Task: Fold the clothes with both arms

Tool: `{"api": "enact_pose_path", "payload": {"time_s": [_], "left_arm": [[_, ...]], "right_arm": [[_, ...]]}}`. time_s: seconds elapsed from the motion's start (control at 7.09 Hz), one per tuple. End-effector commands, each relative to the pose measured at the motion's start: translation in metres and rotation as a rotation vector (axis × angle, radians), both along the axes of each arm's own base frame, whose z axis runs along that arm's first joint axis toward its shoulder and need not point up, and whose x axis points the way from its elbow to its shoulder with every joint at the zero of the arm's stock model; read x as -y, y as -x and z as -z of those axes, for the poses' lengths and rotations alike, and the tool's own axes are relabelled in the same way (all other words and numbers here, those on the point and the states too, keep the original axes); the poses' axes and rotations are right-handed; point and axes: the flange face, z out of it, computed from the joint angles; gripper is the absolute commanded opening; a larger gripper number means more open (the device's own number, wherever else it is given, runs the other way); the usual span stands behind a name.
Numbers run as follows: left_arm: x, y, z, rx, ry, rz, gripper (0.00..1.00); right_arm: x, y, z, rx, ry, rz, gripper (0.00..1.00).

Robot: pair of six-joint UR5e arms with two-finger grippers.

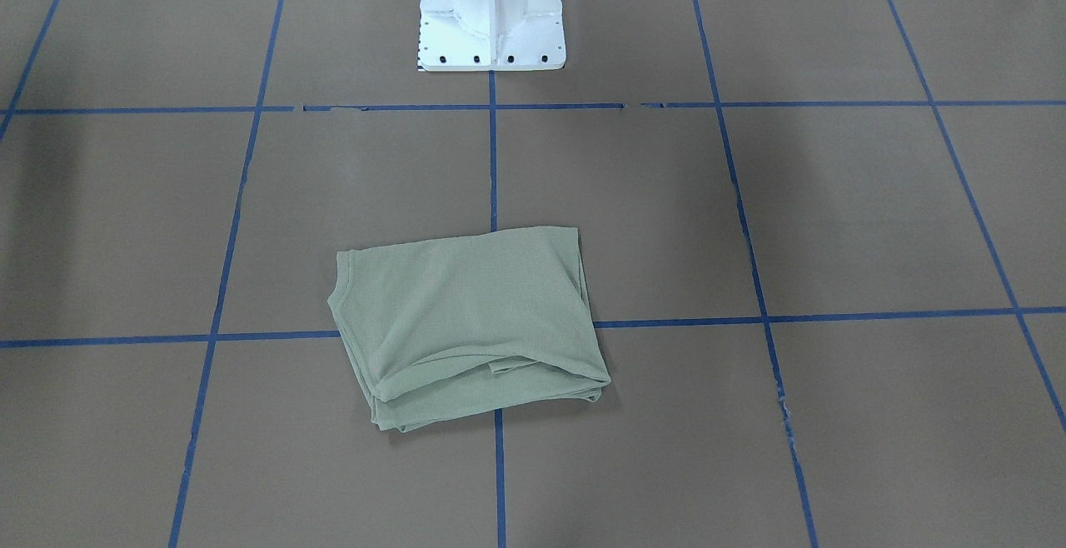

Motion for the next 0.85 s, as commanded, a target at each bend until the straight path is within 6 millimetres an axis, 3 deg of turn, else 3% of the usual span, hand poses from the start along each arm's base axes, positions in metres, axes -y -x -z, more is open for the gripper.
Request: {"api": "enact_pose_path", "payload": {"time_s": [0.0,0.42,0.71], "left_arm": [[-0.014,0.002,0.006,0.004,-0.007,0.003,1.00],[-0.018,0.001,-0.007,0.008,0.095,-0.001,1.00],[-0.016,0.001,-0.005,0.008,0.095,-0.002,1.00]], "right_arm": [[0.000,0.002,0.003,-0.002,-0.007,0.004,1.00],[0.001,0.003,0.001,-0.035,-0.011,0.008,1.00],[0.002,0.006,0.000,-0.061,-0.012,0.015,1.00]]}}
